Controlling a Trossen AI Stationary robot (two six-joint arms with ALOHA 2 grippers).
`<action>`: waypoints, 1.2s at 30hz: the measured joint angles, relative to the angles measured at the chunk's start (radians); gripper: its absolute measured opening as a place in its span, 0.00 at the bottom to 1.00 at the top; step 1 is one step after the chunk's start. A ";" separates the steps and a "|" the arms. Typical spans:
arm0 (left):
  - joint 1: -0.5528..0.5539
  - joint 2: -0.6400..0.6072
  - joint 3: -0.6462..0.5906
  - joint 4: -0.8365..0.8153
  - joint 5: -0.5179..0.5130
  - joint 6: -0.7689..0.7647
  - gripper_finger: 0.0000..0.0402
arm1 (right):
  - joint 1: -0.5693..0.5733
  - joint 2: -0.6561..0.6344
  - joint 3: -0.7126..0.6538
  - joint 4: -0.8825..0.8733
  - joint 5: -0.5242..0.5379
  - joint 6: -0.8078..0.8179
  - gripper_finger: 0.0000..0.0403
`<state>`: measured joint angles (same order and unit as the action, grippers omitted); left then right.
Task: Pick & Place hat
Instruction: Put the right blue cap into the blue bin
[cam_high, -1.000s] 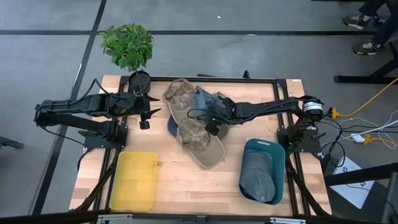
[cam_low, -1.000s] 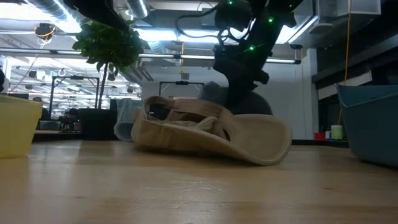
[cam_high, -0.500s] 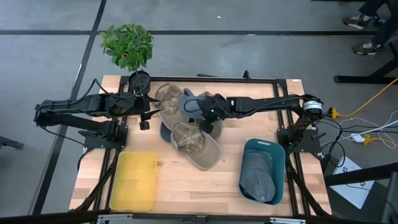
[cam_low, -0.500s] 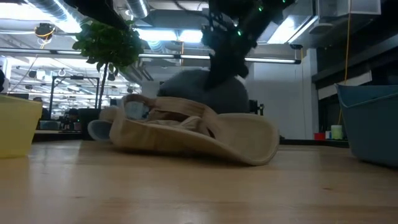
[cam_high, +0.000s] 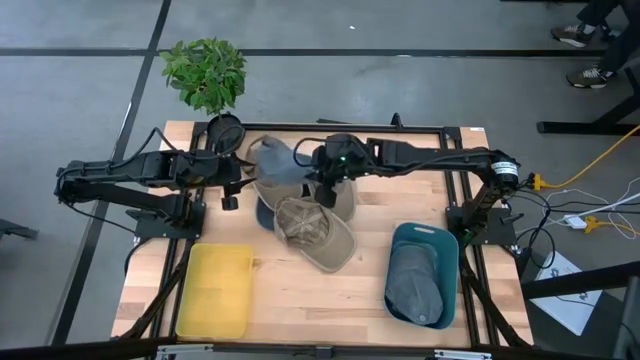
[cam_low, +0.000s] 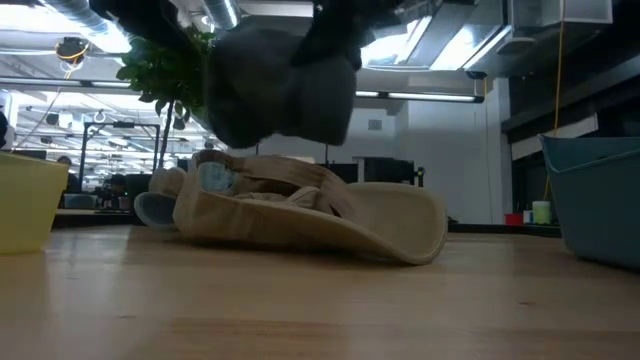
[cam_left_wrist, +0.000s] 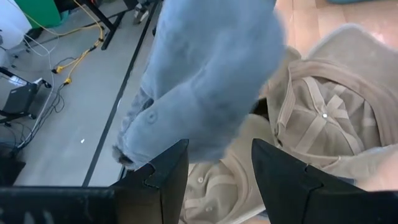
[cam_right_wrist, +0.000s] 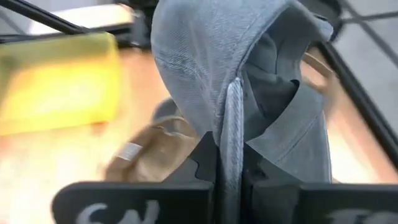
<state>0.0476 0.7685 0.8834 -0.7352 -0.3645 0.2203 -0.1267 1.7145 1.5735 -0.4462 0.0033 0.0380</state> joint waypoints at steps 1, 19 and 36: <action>0.000 0.000 0.000 -0.004 0.000 0.000 0.43 | -0.002 0.000 0.008 -0.001 -0.026 0.000 0.04; 0.000 0.007 -0.001 0.072 -0.046 -0.062 0.43 | -0.062 -0.001 0.086 -0.046 -0.138 0.040 0.04; 0.000 0.136 0.000 0.195 -0.203 0.073 0.47 | -0.062 -0.001 0.086 -0.007 -0.190 0.039 0.04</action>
<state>0.0475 0.9040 0.8829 -0.5401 -0.5670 0.2936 -0.1883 1.7134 1.6596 -0.4528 -0.1866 0.0769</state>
